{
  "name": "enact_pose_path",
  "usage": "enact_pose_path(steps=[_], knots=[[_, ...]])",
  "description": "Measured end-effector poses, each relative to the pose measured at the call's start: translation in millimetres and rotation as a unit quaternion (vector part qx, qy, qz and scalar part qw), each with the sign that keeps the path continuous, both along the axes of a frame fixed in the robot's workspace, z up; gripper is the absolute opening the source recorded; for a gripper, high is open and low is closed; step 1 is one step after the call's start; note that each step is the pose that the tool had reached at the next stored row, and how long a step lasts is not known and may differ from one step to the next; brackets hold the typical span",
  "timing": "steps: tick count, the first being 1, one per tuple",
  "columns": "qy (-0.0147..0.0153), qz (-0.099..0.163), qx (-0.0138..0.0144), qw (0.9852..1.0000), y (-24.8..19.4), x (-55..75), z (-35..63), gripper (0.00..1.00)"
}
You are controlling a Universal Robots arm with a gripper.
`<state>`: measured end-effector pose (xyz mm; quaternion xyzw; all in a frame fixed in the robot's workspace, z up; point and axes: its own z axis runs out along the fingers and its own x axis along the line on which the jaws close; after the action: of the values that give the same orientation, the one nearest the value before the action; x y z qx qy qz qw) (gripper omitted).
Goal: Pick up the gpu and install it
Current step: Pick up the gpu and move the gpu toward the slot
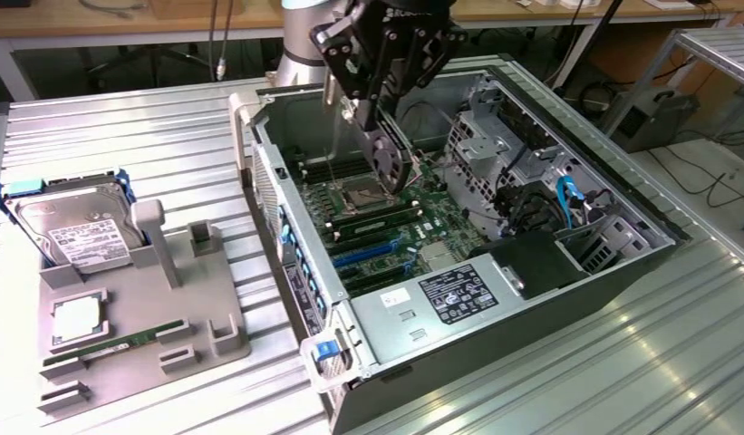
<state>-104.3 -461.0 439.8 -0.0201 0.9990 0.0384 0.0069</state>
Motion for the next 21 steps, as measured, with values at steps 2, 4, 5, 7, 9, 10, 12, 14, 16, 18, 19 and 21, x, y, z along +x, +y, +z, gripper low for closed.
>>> enact_pose_path(steps=[2, 4, 5, 7, 9, 10, 12, 14, 16, 18, 19, 21], knots=[[0.0001, 0.000, -0.0002, 1.0000, 0.0, 8.8, -3.5, 0.26], [0.0001, 0.000, -0.0002, 1.0000, 0.0, 18.2, -7.3, 0.26], [0.0002, 0.000, -0.0003, 1.0000, 0.0, 23.3, -9.3, 0.26], [0.0001, 0.000, -0.0002, 1.0000, 0.0, 34.7, -14.8, 0.26], [0.0002, 0.000, -0.0003, 1.0000, 0.2, 42.8, -18.5, 0.26], [0.0002, 0.000, -0.0003, 1.0000, 0.6, 47.1, -20.2, 0.26], [0.0003, 0.000, -0.0002, 1.0000, 1.5, 65.1, -27.7, 0.26], [0.0003, 0.000, -0.0001, 1.0000, 1.8, 71.2, -31.9, 0.26], [0.0007, 0.000, -0.0002, 1.0000, 1.9, 72.2, -33.0, 0.26], [0.0008, 0.000, -0.0003, 1.0000, 1.9, 72.2, -33.0, 0.26], [0.0008, 0.000, -0.0003, 1.0000, 1.9, 72.3, -33.0, 0.26], [0.0008, 0.000, -0.0003, 1.0000, 1.9, 72.3, -33.0, 0.26]])
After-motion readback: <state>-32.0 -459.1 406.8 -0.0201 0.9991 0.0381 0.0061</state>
